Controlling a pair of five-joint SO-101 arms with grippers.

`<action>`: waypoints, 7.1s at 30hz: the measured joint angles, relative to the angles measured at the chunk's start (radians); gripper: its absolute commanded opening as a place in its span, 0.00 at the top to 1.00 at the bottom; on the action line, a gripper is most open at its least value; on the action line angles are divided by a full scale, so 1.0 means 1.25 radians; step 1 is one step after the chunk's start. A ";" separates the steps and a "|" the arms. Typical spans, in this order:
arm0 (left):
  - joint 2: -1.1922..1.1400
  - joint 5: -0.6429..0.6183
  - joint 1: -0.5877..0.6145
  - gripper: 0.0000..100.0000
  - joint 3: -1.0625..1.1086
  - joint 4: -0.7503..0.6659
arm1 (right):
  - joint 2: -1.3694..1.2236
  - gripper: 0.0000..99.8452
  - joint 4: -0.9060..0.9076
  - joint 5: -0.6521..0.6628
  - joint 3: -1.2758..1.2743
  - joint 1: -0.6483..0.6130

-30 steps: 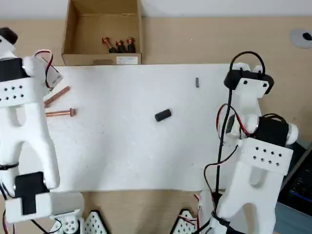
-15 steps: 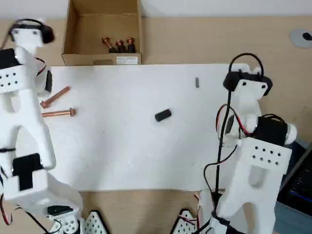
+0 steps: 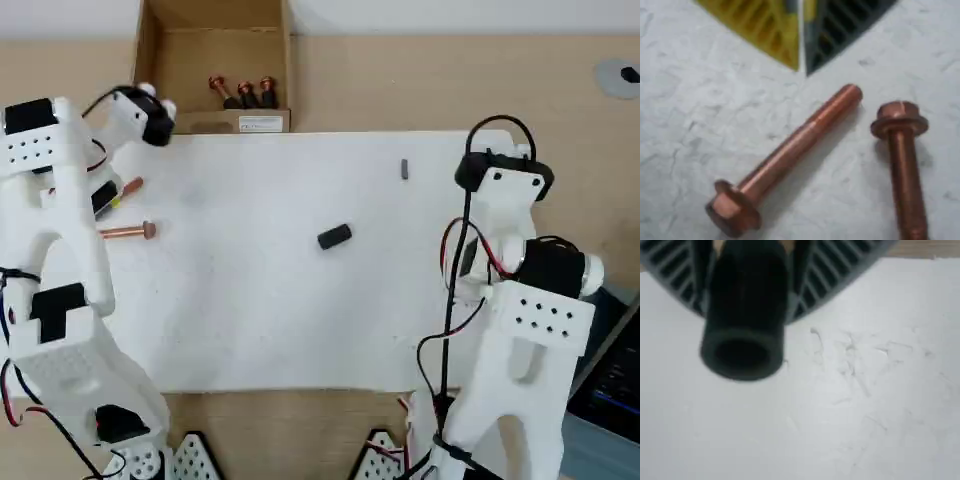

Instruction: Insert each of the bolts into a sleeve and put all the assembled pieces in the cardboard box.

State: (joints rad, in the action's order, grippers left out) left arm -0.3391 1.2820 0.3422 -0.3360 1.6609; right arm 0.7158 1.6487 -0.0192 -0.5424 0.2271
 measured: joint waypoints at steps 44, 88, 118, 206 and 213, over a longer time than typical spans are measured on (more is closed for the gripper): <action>-0.179 0.247 -0.047 0.91 0.005 -0.110 | 0.000 0.99 -0.005 0.000 -0.002 0.000; 0.481 -0.435 -0.271 1.00 0.190 0.042 | 0.060 0.99 0.082 0.053 0.225 0.000; 1.307 -1.145 -0.335 1.00 1.124 -0.784 | 0.460 0.99 -0.430 -0.066 -0.376 -0.269; 1.728 -1.336 -0.712 0.82 1.455 -0.717 | 0.869 0.99 -0.643 0.151 -0.795 -0.775; 1.722 -1.253 -0.610 0.82 1.448 -0.714 | 0.869 0.99 -0.644 0.152 -0.794 -0.779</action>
State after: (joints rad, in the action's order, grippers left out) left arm 1.8136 -0.2846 -0.4204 1.4745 0.7679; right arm 1.8021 0.8431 0.1711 -1.5351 -0.7472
